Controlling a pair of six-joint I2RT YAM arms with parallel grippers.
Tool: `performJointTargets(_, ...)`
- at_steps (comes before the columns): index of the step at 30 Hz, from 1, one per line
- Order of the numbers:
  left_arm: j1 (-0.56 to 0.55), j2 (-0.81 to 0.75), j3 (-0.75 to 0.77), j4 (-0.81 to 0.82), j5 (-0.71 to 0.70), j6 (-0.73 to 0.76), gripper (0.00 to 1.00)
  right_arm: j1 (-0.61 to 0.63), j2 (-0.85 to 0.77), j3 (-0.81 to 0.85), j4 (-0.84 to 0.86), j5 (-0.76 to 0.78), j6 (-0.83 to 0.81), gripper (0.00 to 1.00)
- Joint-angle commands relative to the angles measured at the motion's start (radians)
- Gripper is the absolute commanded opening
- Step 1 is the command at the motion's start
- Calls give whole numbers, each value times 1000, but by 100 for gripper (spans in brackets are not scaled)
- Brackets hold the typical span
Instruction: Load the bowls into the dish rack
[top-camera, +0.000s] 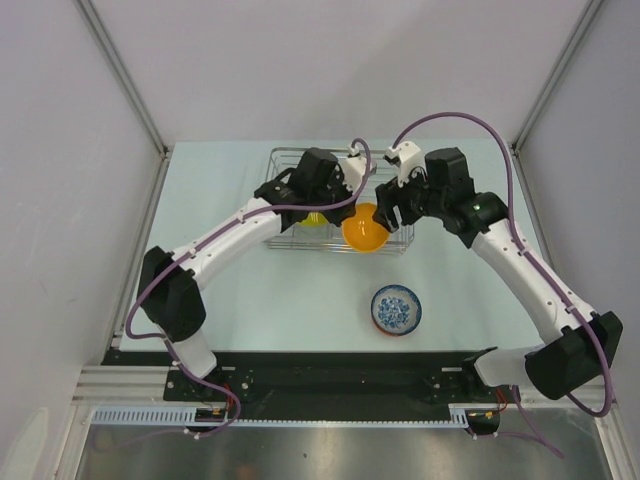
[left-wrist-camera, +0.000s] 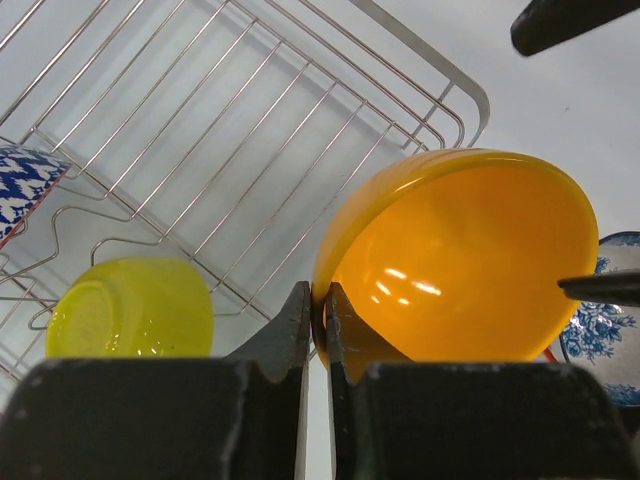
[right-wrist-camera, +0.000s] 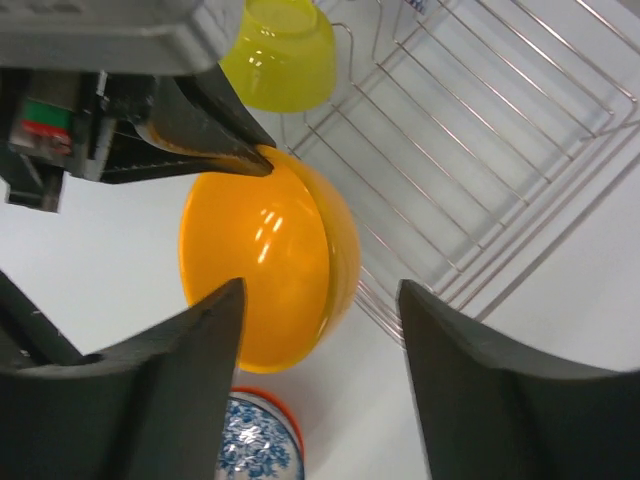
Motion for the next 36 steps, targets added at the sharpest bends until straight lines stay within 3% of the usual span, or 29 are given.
performJointTargets(1, -5, -51, 29, 24, 23, 18, 0, -23, -12, 83, -21, -88, -23, 78)
performJointTargets(6, 3, -112, 17, 12, 131, 48, 0, -141, 34, 136, -67, -310, 35, 93)
performJointTargets(13, 67, -209, 5, 17, 392, 47, 0, -319, 128, 153, -55, -770, 168, 98)
performJointTargets(16, 105, -279, -73, 136, 472, -10, 0, -341, 154, 131, -12, -864, 207, 99)
performJointTargets(28, 108, -214, -54, 152, 458, 7, 0, -348, 164, 74, 138, -1078, 418, 99)
performJointTargets(36, 118, -191, -31, 150, 441, 38, 0, -354, 131, -74, 425, -1159, 650, 100)
